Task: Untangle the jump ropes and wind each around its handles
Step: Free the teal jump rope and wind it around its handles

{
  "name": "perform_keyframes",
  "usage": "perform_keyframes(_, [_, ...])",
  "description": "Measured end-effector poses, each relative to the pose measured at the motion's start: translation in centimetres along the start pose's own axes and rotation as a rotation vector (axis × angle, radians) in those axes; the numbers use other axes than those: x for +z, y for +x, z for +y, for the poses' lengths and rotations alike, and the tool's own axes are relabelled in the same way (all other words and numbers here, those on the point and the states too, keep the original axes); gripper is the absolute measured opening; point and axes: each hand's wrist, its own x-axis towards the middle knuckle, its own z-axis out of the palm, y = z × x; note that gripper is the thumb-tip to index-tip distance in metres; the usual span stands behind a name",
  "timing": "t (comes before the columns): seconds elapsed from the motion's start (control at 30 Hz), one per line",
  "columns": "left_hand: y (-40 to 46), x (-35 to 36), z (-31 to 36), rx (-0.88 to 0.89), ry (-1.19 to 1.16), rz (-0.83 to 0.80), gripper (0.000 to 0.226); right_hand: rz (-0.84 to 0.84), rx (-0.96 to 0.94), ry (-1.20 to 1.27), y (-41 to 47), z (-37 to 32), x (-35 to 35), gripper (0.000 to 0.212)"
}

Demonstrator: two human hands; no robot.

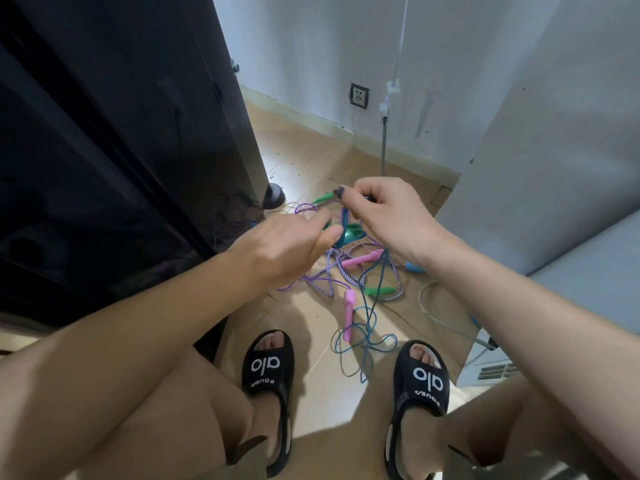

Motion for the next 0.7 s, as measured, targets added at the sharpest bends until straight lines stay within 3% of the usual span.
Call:
perform_keyframes(0.1, [-0.6,-0.2,0.8,0.055,0.035,0.052,0.056,-0.114,0.042,0.066,0.5,0.3,-0.2,0.05])
perform_keyframes(0.2, [-0.6,0.3,0.9,0.153,0.187,0.079,0.074,-0.243,0.048,0.118,0.4,0.0,-0.3,0.048])
perform_keyframes(0.3, [-0.7,0.1,1.7,0.133,0.264,-0.02,0.068,-0.26,0.0,0.118,0.4,-0.4,-0.4,0.045])
perform_keyframes(0.43, [-0.8,-1.2,2.2,0.088,0.11,-0.028,0.07,-0.269,0.107,0.214,0.7,0.6,-0.6,0.049])
perform_keyframes(0.5, [-1.2,-1.9,2.3,0.065,-0.009,-0.018,0.081,-0.35,0.185,0.286,0.8,1.4,-0.2,0.045])
perform_keyframes(0.57, [-1.6,-2.6,2.4,0.038,-0.092,-0.077,0.073,-0.501,0.246,0.301,0.7,1.6,0.2,0.044])
perform_keyframes(0.63, [-1.8,-2.8,2.5,0.035,-0.147,-0.132,0.063,-0.604,0.293,0.311,0.4,1.6,0.6,0.066])
perform_keyframes(0.7, [-1.7,-2.5,2.2,0.037,-0.155,-0.13,0.062,-0.579,0.28,0.311,0.3,1.5,0.8,0.067])
